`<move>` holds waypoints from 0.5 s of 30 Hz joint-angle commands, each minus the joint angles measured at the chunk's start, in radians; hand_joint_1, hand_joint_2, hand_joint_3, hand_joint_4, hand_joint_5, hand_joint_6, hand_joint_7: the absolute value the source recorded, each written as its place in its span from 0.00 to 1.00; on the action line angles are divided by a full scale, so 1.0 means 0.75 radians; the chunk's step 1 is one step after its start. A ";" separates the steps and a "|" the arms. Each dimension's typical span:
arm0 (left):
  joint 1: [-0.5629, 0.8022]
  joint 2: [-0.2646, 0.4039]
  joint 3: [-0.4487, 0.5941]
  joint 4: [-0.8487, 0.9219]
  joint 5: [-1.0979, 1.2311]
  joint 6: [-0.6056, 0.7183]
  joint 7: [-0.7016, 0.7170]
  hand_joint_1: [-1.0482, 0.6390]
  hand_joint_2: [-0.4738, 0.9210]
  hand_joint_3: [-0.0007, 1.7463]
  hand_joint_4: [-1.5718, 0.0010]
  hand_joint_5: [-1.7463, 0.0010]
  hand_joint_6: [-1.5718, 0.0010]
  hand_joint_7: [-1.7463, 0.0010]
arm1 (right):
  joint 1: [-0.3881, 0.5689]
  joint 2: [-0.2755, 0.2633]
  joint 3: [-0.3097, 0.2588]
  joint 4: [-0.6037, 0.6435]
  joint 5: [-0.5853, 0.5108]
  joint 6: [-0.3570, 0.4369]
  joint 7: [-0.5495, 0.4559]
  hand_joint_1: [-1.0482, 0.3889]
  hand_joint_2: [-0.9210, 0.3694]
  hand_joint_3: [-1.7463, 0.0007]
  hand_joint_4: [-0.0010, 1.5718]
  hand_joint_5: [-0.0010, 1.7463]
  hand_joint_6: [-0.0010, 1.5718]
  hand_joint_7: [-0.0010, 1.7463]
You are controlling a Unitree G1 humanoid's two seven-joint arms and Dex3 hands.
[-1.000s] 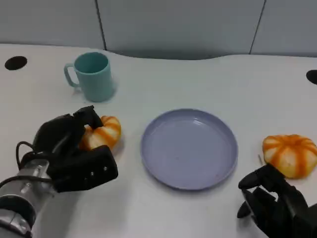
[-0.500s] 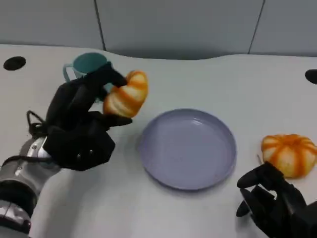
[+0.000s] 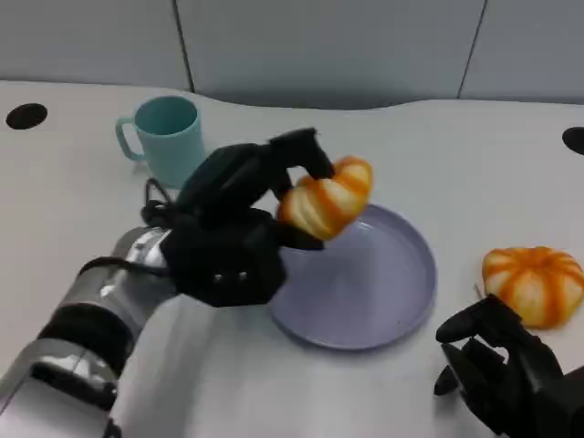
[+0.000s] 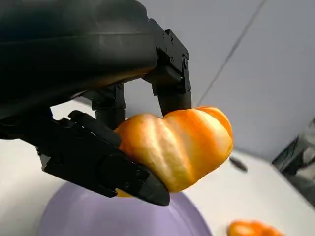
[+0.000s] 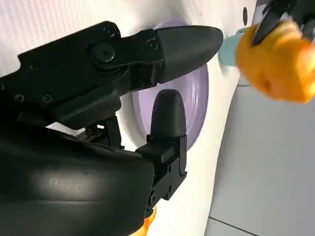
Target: Grasp the bread from the table and place it into the plate.
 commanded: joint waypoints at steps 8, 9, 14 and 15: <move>-0.055 -0.061 -0.115 0.143 0.142 0.121 0.053 0.53 0.96 0.04 0.43 0.00 0.60 0.00 | 0.007 -0.001 0.000 -0.002 0.005 -0.006 -0.010 0.54 0.00 0.82 0.36 1.00 0.21 1.00; -0.064 -0.060 -0.127 0.144 0.156 0.134 0.046 0.52 0.96 0.04 0.45 0.00 0.61 0.00 | 0.008 0.000 0.000 -0.002 0.005 -0.007 -0.011 0.54 0.00 0.82 0.36 1.00 0.21 1.00; -0.094 -0.056 -0.156 0.145 0.176 0.147 -0.012 0.36 0.96 0.02 0.73 0.00 0.76 0.23 | 0.014 0.011 -0.003 -0.012 0.026 0.008 -0.004 0.54 0.00 0.82 0.37 1.00 0.21 1.00; -0.095 -0.056 -0.155 0.146 0.173 0.144 -0.021 0.35 0.97 0.01 0.76 0.00 0.75 0.30 | 0.015 0.012 -0.004 -0.013 0.027 0.010 -0.003 0.54 0.00 0.82 0.37 1.00 0.21 1.00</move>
